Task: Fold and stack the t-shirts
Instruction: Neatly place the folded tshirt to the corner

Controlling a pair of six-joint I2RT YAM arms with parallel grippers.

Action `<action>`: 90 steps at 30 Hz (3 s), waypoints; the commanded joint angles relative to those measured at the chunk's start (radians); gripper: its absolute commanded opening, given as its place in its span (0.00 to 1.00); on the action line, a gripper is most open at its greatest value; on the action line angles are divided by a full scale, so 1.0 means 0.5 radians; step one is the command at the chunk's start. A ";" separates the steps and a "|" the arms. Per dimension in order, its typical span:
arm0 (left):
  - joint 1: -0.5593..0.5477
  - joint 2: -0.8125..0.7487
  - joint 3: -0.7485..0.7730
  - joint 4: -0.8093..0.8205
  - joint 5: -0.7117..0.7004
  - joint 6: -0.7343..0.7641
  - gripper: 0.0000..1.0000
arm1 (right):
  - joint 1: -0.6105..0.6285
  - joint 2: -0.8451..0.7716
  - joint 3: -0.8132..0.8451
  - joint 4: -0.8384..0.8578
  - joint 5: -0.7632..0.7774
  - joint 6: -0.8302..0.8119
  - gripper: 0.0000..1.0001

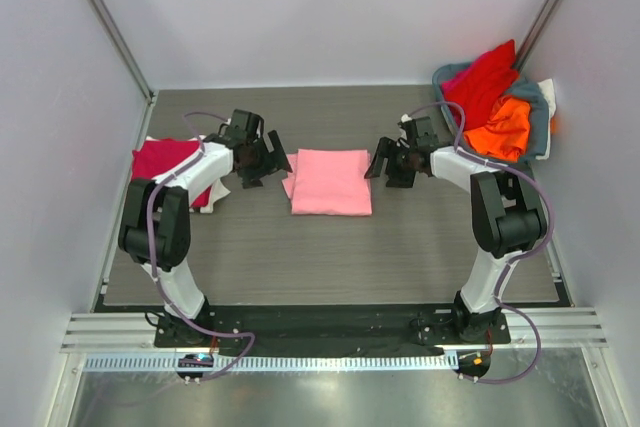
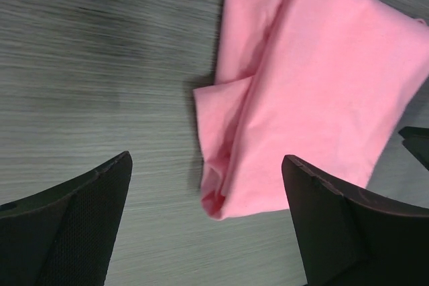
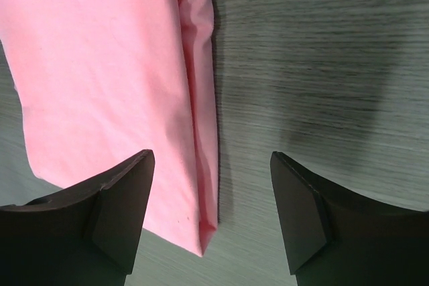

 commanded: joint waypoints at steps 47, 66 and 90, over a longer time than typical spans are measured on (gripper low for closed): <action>0.071 0.452 0.229 -0.734 -1.382 0.344 0.58 | 0.001 0.060 -0.057 0.553 -0.101 0.092 0.73; -0.030 0.318 0.235 -0.716 -1.529 0.335 0.00 | 0.001 0.035 -0.076 0.556 -0.086 0.086 0.73; 0.058 0.594 0.434 -0.796 -1.619 0.332 0.40 | 0.001 0.014 -0.082 0.543 -0.098 0.083 0.73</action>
